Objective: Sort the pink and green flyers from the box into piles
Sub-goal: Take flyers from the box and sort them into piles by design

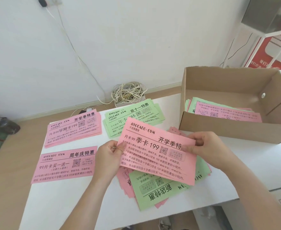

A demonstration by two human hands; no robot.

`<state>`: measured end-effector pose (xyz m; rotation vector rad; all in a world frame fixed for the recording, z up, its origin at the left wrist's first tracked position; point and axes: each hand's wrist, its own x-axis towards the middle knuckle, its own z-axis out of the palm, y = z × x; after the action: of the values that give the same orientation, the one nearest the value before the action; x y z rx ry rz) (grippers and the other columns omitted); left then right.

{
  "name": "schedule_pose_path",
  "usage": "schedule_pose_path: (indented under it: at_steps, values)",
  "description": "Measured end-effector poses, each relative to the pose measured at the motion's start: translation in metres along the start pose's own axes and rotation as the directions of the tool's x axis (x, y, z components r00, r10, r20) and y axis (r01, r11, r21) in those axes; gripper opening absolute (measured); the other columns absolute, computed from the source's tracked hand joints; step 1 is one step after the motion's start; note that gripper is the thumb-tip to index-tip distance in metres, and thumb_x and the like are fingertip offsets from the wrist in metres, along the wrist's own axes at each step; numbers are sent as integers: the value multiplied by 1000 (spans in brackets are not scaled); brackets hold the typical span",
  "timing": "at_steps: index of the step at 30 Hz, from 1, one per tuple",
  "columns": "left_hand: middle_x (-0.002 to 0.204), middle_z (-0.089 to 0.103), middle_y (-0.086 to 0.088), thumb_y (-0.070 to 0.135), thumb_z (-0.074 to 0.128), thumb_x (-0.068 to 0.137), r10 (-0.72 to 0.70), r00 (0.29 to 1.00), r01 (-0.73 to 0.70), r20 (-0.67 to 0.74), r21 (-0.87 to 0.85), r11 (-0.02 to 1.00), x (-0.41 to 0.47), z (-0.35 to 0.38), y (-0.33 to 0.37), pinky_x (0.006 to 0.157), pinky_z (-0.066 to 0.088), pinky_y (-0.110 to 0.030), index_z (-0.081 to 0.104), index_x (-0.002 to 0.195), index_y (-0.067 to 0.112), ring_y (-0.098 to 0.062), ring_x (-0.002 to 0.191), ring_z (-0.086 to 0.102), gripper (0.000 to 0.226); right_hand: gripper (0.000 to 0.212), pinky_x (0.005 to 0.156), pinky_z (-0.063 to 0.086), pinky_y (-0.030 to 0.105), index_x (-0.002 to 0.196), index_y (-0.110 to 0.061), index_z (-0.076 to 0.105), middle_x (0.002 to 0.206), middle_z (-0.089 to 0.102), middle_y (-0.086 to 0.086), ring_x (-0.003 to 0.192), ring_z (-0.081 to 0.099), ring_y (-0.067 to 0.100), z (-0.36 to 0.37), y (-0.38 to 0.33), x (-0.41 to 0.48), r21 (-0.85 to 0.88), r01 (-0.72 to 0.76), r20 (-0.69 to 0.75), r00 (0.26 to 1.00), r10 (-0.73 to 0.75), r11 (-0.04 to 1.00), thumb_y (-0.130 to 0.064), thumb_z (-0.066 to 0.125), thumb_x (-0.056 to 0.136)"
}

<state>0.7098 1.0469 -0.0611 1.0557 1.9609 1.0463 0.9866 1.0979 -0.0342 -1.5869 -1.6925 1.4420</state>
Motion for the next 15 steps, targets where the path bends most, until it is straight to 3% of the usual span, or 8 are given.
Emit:
schedule_pose_path:
  at_steps: [3, 6, 9, 11, 13, 15]
  values:
    - [66, 72, 1, 27, 65, 90, 8, 997, -8, -79, 0, 1000, -2, -14, -4, 62, 48, -31, 70, 72, 13, -26, 69, 68, 23, 26, 77, 54, 20, 98, -24, 73, 84, 76, -6, 84, 71, 10, 0, -4, 2, -43, 31, 148, 989, -24, 999, -2, 71, 83]
    - [63, 71, 5, 24, 63, 92, 36, 993, -34, -112, 16, 999, -5, -26, -7, 62, 52, -33, 73, 72, 17, -22, 62, 67, 23, 15, 73, 56, 27, 85, -23, 74, 74, 75, -4, 73, 71, 13, 10, -6, 9, -166, 33, 74, 997, -21, 986, -8, 73, 83]
    - [58, 67, 2, 19, 63, 92, 23, 950, -48, -313, -70, 996, -3, -46, -7, 58, 53, -32, 67, 68, 17, -15, 51, 62, 24, 15, 64, 51, 28, 71, -27, 69, 68, 70, -7, 62, 63, 8, 21, -1, 15, -381, 21, -4, 1000, -24, 924, -21, 74, 83]
    - [59, 65, 1, 18, 62, 92, -16, 901, -71, -434, -184, 980, 0, -68, -3, 55, 51, -28, 65, 69, 15, -10, 46, 58, 24, 17, 56, 45, 24, 68, -26, 67, 65, 65, -9, 58, 57, 5, 25, 3, 17, -425, 22, -28, 999, -37, 905, -27, 74, 83]
    - [64, 63, -1, 17, 60, 94, -98, 901, -57, -423, -340, 939, 1, -87, 0, 49, 48, -19, 64, 73, 13, -7, 45, 54, 22, 18, 48, 34, 19, 67, -25, 67, 60, 61, -11, 53, 51, 2, 26, 6, 17, -439, 4, -50, 998, -29, 899, -31, 72, 84]
    - [65, 60, -1, 16, 58, 95, -170, 936, 17, -308, -442, 897, 0, -95, -1, 46, 45, -16, 64, 76, 11, -8, 48, 52, 20, 19, 46, 29, 16, 68, -25, 68, 59, 60, -12, 51, 48, 0, 26, 8, 17, -435, -7, -67, 997, -25, 901, -35, 71, 84]
